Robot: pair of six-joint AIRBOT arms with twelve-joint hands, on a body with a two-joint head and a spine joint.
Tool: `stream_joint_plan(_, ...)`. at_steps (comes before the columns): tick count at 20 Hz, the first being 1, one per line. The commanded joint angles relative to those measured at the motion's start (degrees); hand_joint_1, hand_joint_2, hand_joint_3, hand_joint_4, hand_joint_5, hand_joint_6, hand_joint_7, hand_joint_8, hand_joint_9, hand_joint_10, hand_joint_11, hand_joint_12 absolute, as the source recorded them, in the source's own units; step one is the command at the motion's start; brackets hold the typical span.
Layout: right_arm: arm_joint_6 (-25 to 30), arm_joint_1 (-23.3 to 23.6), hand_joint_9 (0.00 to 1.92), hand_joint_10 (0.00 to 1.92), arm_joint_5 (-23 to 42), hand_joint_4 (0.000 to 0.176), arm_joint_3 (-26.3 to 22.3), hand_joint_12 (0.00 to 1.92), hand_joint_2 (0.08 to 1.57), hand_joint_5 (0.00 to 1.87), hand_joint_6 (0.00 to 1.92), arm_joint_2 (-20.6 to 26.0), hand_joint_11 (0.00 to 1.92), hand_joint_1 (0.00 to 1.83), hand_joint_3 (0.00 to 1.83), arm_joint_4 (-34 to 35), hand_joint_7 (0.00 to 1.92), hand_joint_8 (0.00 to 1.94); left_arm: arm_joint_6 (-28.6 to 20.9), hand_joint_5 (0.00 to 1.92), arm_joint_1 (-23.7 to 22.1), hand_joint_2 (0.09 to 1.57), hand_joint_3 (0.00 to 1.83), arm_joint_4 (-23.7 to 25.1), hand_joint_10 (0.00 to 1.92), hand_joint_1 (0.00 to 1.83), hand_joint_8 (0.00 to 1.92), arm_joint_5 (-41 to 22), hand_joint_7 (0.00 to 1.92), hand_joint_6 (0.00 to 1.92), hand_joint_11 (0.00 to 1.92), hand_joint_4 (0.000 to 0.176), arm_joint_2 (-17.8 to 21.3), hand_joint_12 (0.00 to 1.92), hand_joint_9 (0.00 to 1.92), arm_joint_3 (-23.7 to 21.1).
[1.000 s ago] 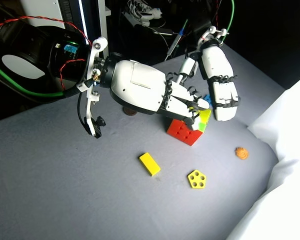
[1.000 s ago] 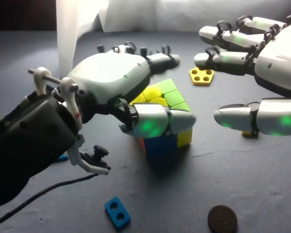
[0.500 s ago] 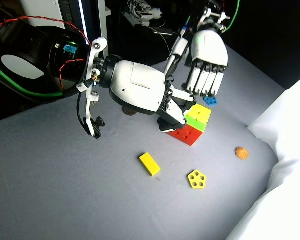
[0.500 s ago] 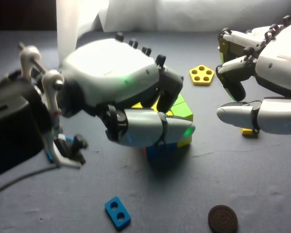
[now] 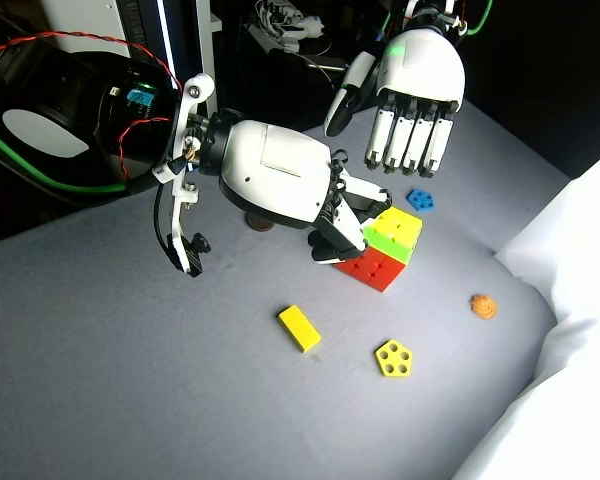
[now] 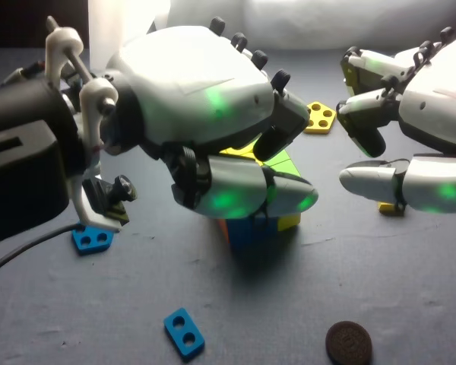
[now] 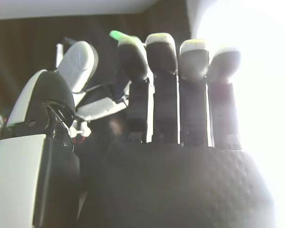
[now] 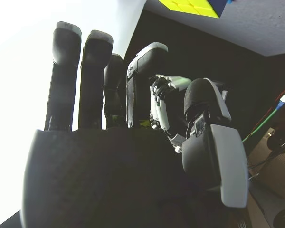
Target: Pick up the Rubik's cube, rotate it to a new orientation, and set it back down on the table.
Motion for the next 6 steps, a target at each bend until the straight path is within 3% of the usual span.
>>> stream_joint_plan(1, 0.0, 0.4, 0.80, 1.92, 6.8, 0.000, -0.1, 1.92, 1.31, 0.55, 1.78, 0.4, 0.65, 0.07, 0.00, -0.6, 0.83, 1.80, -0.4, 0.66, -1.2, 1.30, 0.00, 0.3, 1.92, 0.10, 1.79, -5.4, 0.80, 1.65, 0.55, 0.000, 0.3, 1.92, 0.74, -0.3)
stream_joint_plan(6, 0.0, 0.4, 0.73, 1.92, 6.8, 0.000, -0.1, 1.92, 1.30, 0.58, 1.76, 0.4, 0.58, 0.10, 0.00, -0.6, 0.79, 1.81, -0.5, 0.71, -3.6, 1.27, 0.00, 0.5, 1.88, 0.08, 1.72, -3.8, 0.84, 1.58, 0.56, 0.000, 0.4, 1.92, 0.77, 0.1)
